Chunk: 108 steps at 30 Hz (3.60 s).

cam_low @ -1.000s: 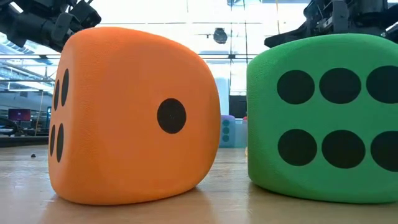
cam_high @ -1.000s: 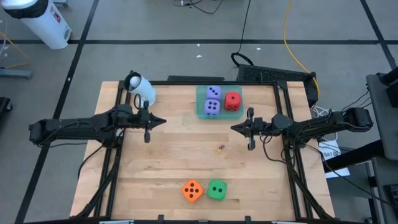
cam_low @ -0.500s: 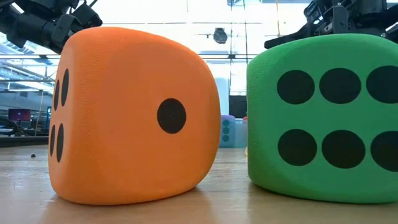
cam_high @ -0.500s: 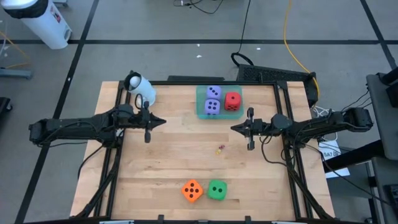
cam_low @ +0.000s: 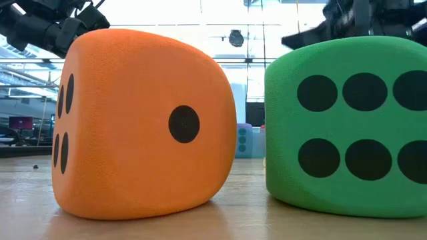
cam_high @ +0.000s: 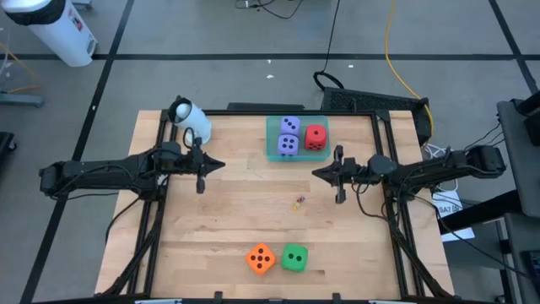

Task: Pick & Place Dice
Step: Put the large green die into the bin

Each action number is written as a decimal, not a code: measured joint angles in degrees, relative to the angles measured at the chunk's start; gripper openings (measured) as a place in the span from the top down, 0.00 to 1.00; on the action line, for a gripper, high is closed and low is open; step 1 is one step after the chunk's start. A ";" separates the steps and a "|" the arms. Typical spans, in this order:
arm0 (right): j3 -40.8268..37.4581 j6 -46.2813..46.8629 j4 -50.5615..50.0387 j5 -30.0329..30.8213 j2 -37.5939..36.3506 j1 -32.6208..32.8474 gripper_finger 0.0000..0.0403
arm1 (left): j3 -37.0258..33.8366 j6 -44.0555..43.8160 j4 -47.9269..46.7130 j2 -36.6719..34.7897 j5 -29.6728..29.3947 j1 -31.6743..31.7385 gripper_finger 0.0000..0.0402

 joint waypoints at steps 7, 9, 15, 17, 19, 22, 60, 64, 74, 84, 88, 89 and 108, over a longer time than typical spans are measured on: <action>8.30 -1.05 -9.03 21.34 4.75 17.18 1.00 | 0.00 -2.75 -0.08 -0.15 -0.46 -0.01 0.99; 9.76 -0.83 -8.58 27.83 6.51 22.25 1.00 | 0.00 -2.71 -0.18 -0.15 -0.47 -0.02 0.99; 11.92 4.71 -8.63 30.92 11.70 34.86 1.00 | 0.01 -2.69 -0.07 -0.15 -0.49 0.00 0.95; 12.90 7.40 -8.34 30.94 14.53 38.00 1.00 | 0.01 -2.68 -0.04 -0.15 -0.49 0.00 0.95; 14.10 9.65 -9.22 30.83 18.05 40.81 1.00 | 0.00 -2.67 -0.04 -0.15 -0.51 0.00 0.97; 17.60 12.45 -11.12 30.59 23.82 43.40 1.00 | 0.01 -2.69 -0.04 -0.15 -0.51 0.00 0.99; 24.99 20.01 -20.50 8.54 46.39 26.71 1.00 | 0.02 -2.61 -1.19 -0.15 -3.96 0.00 0.94; 24.85 18.45 -20.20 9.71 46.43 25.07 1.00 | 0.00 -2.61 -1.20 -0.15 -3.96 0.00 0.94; 24.85 8.08 -10.98 6.15 46.42 19.47 1.00 | 0.01 -1.56 -1.18 -0.15 -3.96 0.00 0.94; 24.85 2.98 -10.67 3.55 39.13 10.21 1.00 | 0.00 -1.55 -1.21 -0.15 -3.96 0.00 0.94; 24.85 -1.53 -11.86 3.38 31.85 7.51 1.00 | 0.00 -1.55 -1.14 -0.15 -3.96 0.00 0.94; 24.85 -2.46 -11.77 3.38 29.96 6.65 1.00 | 0.00 -1.55 -1.09 -0.15 -3.94 0.00 0.94; 19.67 -6.54 -12.89 3.45 21.92 4.13 1.00 | 0.00 -0.09 -1.25 -0.15 -3.92 0.00 0.94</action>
